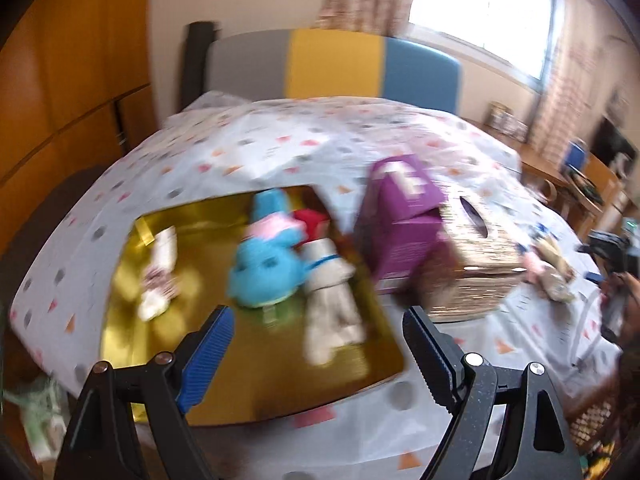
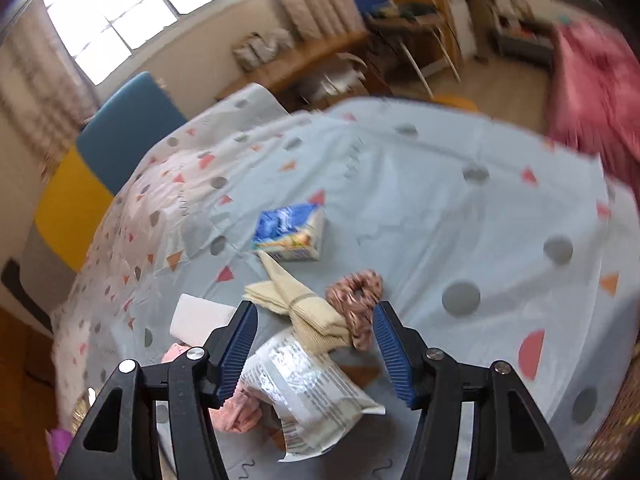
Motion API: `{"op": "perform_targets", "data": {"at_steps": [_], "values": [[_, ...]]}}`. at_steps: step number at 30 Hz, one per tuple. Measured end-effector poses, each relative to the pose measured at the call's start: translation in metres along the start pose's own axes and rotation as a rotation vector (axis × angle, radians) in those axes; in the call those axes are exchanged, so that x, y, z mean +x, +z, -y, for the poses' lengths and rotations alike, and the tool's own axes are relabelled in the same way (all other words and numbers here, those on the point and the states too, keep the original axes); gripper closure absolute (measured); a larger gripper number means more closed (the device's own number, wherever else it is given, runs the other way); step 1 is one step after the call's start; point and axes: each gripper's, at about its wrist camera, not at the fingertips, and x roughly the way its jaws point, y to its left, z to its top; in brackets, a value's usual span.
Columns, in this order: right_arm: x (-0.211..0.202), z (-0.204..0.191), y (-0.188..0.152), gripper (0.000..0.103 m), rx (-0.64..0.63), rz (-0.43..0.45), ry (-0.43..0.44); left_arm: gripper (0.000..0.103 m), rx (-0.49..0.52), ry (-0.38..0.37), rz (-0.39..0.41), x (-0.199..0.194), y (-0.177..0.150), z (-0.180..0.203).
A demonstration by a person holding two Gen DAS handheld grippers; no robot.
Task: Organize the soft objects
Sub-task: 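Move both tools back toward the remaining items on the bed, then grasp the pink towel roll with the left gripper while the right gripper grasps the brown scrunchie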
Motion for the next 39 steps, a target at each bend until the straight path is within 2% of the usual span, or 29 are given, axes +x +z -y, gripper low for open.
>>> {"op": "perform_targets", "data": {"at_steps": [4, 7, 15, 21, 23, 26, 28, 29, 31, 34, 39], "values": [[0.004, 0.004, -0.005, 0.042, 0.009, -0.039, 0.011, 0.017, 0.106, -0.061, 0.008, 0.0, 0.016, 0.043], [0.003, 0.004, -0.006, 0.042, 0.011, -0.047, 0.01, 0.017, 0.133, -0.148, -0.004, 0.003, 0.029, 0.074], [0.012, 0.021, 0.0, 0.042, 0.121, -0.07, 0.018, 0.017, 0.234, -0.326, -0.04, 0.014, 0.059, 0.165], [0.007, 0.032, 0.002, 0.042, 0.185, -0.052, 0.028, 0.034, 0.281, -0.399, -0.118, 0.039, 0.076, 0.225], [0.007, 0.035, 0.002, 0.042, 0.202, -0.053, 0.034, 0.039, 0.291, -0.406, -0.144, 0.05, 0.08, 0.244], [0.008, 0.039, 0.002, 0.042, 0.224, -0.057, 0.047, 0.039, 0.284, -0.414, -0.195, 0.074, 0.086, 0.271], [0.006, 0.04, 0.003, 0.042, 0.235, -0.049, 0.047, 0.039, 0.285, -0.391, -0.246, 0.101, 0.087, 0.294], [0.005, 0.041, 0.004, 0.042, 0.235, -0.037, 0.038, 0.043, 0.281, -0.37, -0.28, 0.116, 0.086, 0.303], [0.002, 0.038, 0.006, 0.042, 0.214, -0.01, 0.011, 0.048, 0.241, -0.361, -0.34, 0.143, 0.084, 0.314], [-0.002, 0.037, 0.006, 0.042, 0.202, 0.008, 0.013, 0.05, 0.162, -0.313, -0.421, 0.185, 0.08, 0.328], [0.001, 0.033, 0.006, 0.042, 0.186, -0.004, 0.031, 0.05, 0.1, -0.276, -0.456, 0.216, 0.081, 0.336]]}}
